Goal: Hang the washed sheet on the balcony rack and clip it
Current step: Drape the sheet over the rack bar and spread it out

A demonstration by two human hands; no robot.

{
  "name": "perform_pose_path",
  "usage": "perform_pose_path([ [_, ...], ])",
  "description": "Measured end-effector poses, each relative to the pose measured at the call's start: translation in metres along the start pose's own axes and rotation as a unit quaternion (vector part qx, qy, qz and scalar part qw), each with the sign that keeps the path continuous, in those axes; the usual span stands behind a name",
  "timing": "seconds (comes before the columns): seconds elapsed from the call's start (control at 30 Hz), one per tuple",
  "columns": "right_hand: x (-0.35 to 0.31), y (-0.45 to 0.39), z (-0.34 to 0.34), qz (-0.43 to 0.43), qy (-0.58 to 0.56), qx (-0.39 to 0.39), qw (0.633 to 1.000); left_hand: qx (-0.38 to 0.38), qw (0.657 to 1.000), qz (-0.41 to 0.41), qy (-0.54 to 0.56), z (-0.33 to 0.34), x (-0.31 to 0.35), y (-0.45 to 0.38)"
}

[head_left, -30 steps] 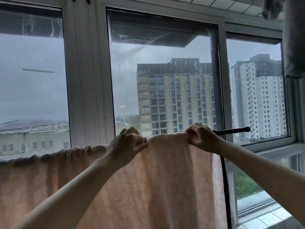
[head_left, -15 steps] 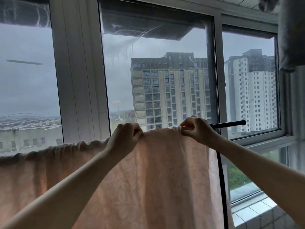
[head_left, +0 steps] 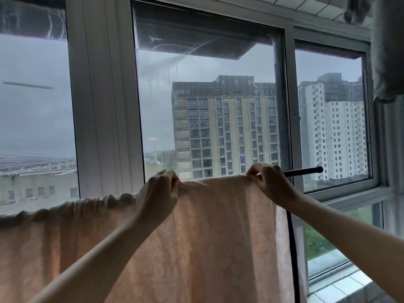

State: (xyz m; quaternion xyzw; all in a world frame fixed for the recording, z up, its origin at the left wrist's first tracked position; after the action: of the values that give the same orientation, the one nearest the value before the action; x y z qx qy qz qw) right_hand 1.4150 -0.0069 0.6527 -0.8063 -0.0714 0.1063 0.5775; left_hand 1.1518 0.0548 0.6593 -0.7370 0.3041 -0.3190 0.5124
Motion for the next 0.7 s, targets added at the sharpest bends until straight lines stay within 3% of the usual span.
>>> perform_pose_path([
  [0.17, 0.016, -0.006, 0.01, -0.011, 0.063, -0.02, 0.998, 0.001, 0.999, -0.017, -0.041, 0.003, -0.004, -0.004],
  [0.43, 0.112, -0.025, -0.023, 0.054, 0.15, -0.044, 0.986, 0.032, 0.978, -0.117, -0.171, -0.013, -0.033, -0.016],
  [0.5, 0.128, -0.021, -0.031, 0.052, 0.173, -0.051, 0.982, 0.001, 0.963, -0.151, -0.223, -0.013, -0.032, -0.019],
  [0.57, 0.128, -0.013, -0.034, 0.016, 0.198, -0.069, 0.978, -0.076, 0.945, -0.184, -0.259, -0.003, -0.024, -0.014],
  [0.7, 0.085, -0.002, -0.033, -0.095, 0.115, -0.075, 0.986, -0.133, 0.974, -0.112, -0.146, 0.038, 0.026, -0.011],
])
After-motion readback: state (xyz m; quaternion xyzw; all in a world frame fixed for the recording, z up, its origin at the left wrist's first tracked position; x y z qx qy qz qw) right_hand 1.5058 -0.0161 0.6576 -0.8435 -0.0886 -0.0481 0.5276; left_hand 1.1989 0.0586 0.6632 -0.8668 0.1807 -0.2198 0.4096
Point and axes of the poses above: each hand's wrist, its own y-axis away from the middle knuckle, its own z-axis out of the palm, x = y × z, the point moved 9 cm from there along -y, towards the middle knuckle, and after that the axes turned 11 degrees about x, right-handed, at the moved point
